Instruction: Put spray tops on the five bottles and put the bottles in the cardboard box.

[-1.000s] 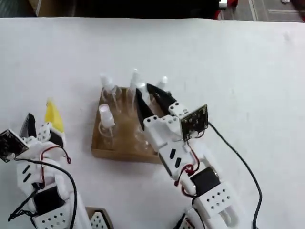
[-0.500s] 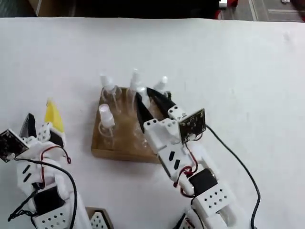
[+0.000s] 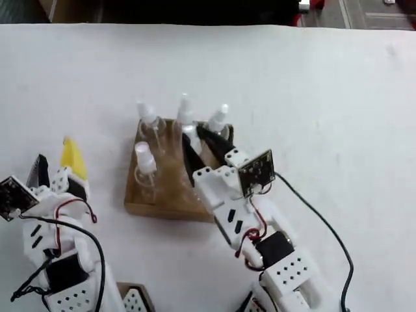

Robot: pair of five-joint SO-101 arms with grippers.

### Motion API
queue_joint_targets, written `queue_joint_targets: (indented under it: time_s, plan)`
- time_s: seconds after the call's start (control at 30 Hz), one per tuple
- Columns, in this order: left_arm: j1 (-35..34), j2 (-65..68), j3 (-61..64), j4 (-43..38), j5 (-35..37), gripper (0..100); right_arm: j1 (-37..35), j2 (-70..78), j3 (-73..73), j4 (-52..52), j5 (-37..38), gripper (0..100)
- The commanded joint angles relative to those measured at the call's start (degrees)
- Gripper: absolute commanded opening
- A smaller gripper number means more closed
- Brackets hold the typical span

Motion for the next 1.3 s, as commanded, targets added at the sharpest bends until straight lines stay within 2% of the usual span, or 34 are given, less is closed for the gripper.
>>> queue_joint_targets:
  time_s: [0.0,0.17,0.43,1.27]
  plan:
    - [0.57,0.04,-0.44,-1.76,-0.79,21,-0.48,-3.03,-0.44,1.63,-0.44,1.6]
    - [0.57,0.04,-0.44,-1.76,-0.79,21,-0.4,-14.9,0.44,10.42,-0.26,1.8]
    - [0.57,0.04,-0.44,-1.76,-0.79,21,-1.19,-29.85,9.14,10.68,0.0,1.8]
    - [0.57,0.04,0.79,-3.34,-0.88,21,-2.33,-31.78,12.31,11.12,0.0,1.8]
